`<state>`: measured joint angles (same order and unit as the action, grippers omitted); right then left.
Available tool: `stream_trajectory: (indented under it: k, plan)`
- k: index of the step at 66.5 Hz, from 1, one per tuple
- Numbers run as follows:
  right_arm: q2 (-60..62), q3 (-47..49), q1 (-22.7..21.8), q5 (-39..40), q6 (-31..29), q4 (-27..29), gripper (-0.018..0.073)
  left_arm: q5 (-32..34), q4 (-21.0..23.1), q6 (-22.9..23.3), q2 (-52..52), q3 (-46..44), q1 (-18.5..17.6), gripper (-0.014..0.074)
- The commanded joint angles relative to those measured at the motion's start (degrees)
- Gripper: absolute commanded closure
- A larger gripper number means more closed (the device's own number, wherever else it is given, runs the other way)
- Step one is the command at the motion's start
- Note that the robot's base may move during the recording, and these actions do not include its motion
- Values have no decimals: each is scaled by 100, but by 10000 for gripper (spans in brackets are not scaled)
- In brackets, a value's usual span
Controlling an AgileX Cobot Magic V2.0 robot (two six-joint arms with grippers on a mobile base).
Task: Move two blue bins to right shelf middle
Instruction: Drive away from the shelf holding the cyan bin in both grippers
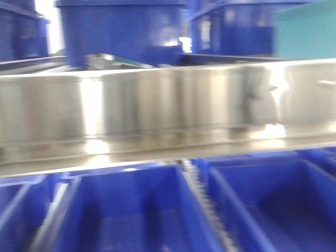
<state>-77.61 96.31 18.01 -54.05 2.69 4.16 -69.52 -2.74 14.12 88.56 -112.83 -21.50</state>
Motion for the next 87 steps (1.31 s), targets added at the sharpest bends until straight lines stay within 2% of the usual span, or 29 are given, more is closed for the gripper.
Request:
stream_trajectory:
  k: [1, 87]
  plan:
    - [61, 75, -24, 275, -104, -79, 712, 194, 87, -54, -84, -59, 17, 708]
    - [61, 75, -24, 310, -104, -79, 712, 194, 87, -54, -84, -59, 17, 708]
